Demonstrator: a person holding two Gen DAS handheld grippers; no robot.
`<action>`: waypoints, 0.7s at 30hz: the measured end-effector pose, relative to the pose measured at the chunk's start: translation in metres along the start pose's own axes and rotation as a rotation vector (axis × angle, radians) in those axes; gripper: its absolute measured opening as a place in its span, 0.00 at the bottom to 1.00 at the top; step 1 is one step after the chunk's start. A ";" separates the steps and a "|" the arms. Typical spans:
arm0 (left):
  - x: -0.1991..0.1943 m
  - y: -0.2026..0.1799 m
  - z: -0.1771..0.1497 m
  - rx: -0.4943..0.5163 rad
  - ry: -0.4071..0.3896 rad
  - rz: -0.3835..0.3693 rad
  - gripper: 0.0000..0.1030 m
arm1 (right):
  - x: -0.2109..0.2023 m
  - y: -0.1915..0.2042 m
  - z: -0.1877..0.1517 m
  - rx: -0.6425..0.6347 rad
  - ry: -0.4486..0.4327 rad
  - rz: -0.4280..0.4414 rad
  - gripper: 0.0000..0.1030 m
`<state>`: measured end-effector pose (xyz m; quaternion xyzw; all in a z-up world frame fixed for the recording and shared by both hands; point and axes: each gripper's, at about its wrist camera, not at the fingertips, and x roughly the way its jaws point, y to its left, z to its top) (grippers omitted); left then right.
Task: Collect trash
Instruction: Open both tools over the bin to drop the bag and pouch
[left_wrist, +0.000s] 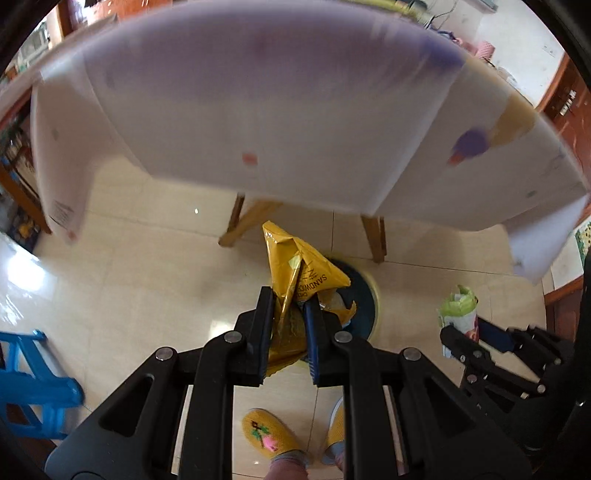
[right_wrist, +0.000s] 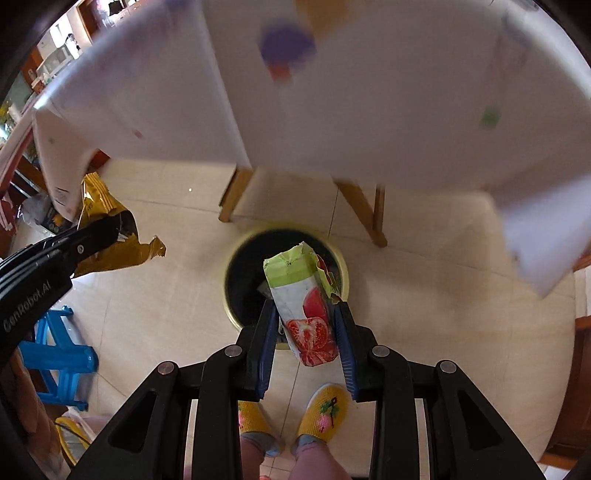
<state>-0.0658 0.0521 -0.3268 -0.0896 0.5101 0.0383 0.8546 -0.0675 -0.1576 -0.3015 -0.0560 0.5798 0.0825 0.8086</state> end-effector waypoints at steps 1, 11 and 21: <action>0.017 0.000 -0.003 -0.013 0.008 -0.001 0.13 | 0.014 -0.004 -0.003 0.014 0.006 0.010 0.30; 0.135 -0.020 -0.023 0.009 0.029 -0.055 0.14 | 0.146 -0.020 -0.004 0.098 0.008 0.112 0.31; 0.191 -0.015 -0.041 0.042 0.078 -0.029 0.64 | 0.217 -0.025 0.010 0.148 0.015 0.142 0.46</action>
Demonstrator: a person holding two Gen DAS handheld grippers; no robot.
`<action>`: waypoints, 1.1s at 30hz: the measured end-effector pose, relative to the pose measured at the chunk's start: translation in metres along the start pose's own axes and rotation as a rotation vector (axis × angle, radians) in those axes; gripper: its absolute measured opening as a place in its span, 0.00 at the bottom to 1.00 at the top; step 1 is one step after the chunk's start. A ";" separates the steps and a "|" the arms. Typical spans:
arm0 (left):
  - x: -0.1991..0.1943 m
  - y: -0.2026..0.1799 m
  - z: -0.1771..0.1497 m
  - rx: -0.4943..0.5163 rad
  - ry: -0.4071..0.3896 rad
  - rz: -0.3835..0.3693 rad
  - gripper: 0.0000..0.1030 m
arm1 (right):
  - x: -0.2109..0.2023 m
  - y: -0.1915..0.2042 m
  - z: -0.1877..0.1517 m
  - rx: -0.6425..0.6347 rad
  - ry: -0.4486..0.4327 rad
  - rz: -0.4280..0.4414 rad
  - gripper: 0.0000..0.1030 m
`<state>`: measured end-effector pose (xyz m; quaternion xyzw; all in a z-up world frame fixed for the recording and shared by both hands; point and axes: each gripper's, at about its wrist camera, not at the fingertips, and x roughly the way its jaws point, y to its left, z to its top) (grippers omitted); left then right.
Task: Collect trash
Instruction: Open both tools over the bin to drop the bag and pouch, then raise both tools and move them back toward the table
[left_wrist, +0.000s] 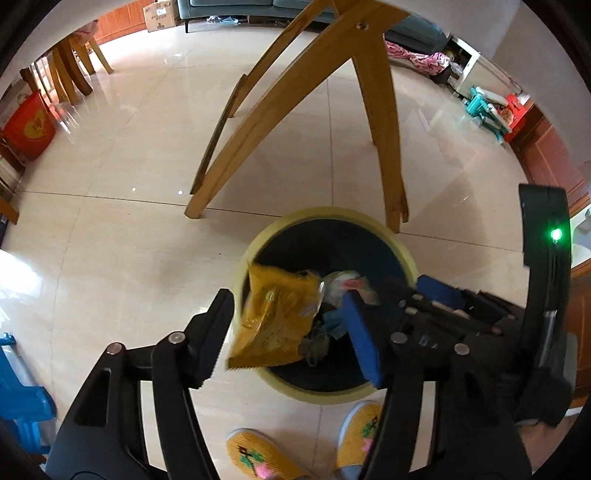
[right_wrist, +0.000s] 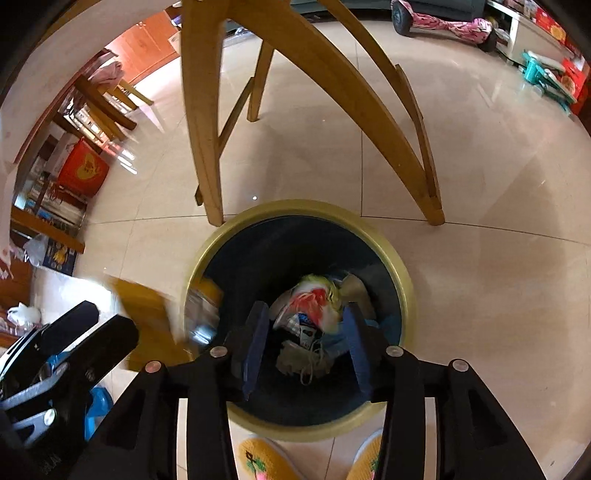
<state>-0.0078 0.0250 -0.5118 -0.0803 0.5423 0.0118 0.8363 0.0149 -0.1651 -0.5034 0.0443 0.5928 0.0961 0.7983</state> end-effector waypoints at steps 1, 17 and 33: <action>0.000 0.005 0.000 -0.002 0.001 0.007 0.66 | 0.002 -0.002 0.001 0.003 -0.001 -0.002 0.49; -0.095 0.022 0.023 -0.073 -0.059 0.062 0.66 | -0.080 0.023 0.003 -0.039 -0.026 -0.036 0.49; -0.340 -0.005 0.095 -0.051 -0.205 -0.020 0.80 | -0.339 0.071 0.030 -0.085 -0.152 -0.027 0.49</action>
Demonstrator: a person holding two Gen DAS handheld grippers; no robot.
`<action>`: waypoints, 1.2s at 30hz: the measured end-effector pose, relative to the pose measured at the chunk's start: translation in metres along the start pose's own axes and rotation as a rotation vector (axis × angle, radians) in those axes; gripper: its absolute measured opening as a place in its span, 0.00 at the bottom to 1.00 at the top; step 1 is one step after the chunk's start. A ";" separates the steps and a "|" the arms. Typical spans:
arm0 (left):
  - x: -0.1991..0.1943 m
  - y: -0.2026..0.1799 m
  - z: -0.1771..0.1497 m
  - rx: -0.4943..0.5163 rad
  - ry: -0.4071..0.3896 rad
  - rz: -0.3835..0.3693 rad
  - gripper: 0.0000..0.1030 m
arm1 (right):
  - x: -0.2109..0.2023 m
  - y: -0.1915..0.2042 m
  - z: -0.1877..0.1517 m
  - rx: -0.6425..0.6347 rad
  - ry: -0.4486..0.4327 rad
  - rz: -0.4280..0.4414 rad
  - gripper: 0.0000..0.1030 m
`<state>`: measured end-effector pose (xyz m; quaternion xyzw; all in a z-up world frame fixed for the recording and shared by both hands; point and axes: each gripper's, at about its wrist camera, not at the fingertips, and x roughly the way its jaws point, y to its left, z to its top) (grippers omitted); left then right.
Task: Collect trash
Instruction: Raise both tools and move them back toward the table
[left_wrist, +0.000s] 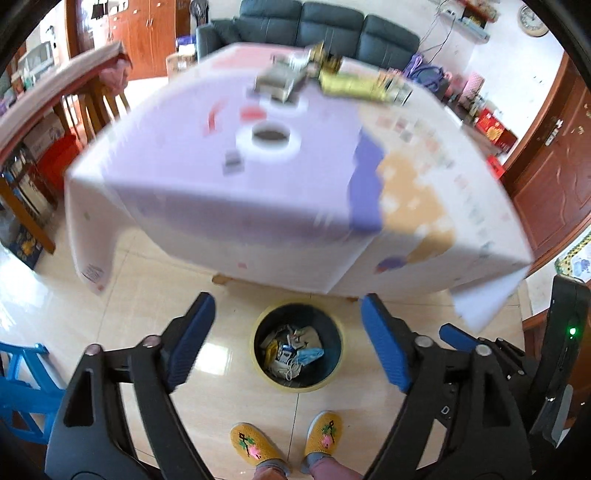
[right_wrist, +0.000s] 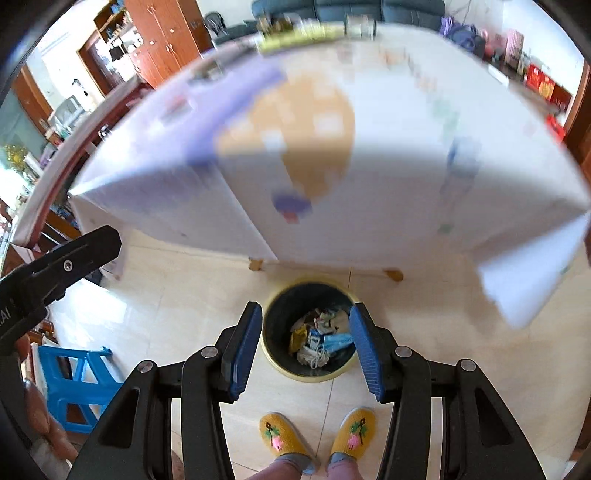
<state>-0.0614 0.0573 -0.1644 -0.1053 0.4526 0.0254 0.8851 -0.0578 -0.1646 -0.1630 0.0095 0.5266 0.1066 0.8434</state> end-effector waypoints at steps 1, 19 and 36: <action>-0.016 0.000 0.007 0.008 -0.009 -0.002 0.80 | -0.015 0.003 0.006 -0.007 -0.018 0.000 0.49; -0.193 -0.026 0.102 0.235 -0.179 -0.035 0.80 | -0.224 0.051 0.091 0.015 -0.386 -0.040 0.55; -0.203 -0.030 0.176 0.274 -0.211 -0.056 0.80 | -0.278 0.047 0.143 0.020 -0.491 -0.067 0.67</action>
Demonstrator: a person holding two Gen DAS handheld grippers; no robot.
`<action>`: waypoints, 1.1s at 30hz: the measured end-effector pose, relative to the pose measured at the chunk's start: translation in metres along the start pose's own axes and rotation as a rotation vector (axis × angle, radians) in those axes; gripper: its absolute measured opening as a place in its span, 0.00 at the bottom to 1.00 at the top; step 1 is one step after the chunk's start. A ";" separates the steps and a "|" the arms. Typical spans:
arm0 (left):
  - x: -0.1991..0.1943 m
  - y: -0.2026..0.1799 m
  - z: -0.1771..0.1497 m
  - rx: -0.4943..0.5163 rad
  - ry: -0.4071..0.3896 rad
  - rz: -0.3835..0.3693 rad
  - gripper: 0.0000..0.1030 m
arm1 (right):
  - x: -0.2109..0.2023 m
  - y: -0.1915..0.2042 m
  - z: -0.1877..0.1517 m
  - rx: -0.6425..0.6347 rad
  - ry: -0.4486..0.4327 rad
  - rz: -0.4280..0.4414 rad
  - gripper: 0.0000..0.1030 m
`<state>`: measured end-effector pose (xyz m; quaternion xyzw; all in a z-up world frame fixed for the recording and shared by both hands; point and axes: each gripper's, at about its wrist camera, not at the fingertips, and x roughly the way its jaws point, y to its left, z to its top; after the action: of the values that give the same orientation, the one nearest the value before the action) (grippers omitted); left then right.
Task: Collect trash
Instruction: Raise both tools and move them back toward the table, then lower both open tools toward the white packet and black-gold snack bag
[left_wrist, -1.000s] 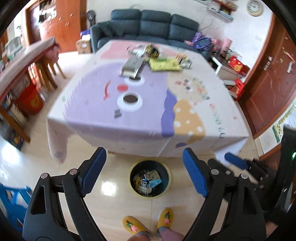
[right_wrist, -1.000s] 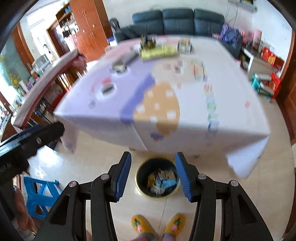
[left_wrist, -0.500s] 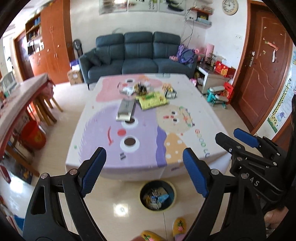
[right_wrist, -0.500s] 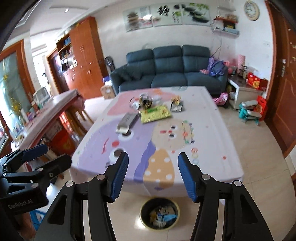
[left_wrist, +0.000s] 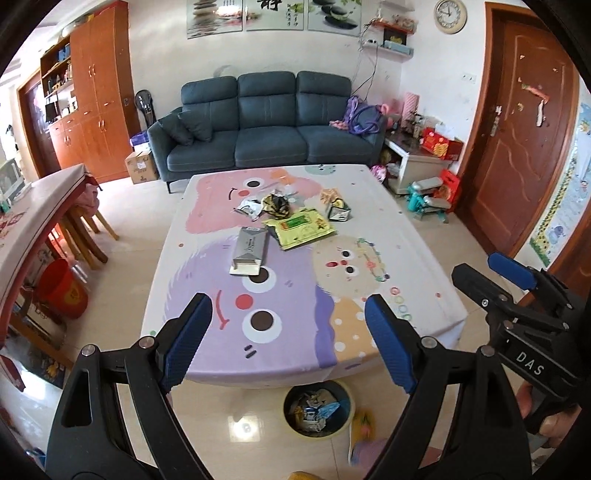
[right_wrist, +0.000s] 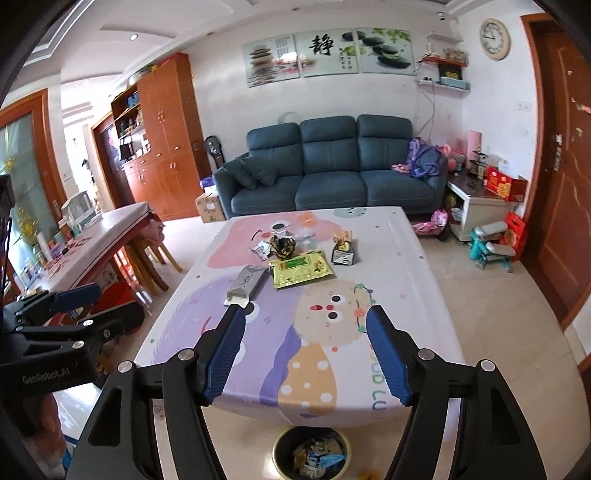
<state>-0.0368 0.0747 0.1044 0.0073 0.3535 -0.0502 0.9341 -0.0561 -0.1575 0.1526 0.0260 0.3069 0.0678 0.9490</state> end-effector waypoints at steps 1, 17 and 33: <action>0.007 0.003 0.004 -0.004 0.007 0.012 0.80 | 0.007 0.000 0.002 -0.003 0.006 0.006 0.68; 0.165 0.043 0.097 -0.228 0.186 0.193 0.80 | 0.244 -0.020 0.107 -0.083 0.228 0.306 0.68; 0.322 0.108 0.175 -0.236 0.294 0.152 0.80 | 0.453 -0.039 0.163 0.085 0.389 0.301 0.73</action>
<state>0.3288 0.1450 0.0202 -0.0685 0.4879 0.0639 0.8678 0.4073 -0.1320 0.0185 0.0978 0.4791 0.1992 0.8492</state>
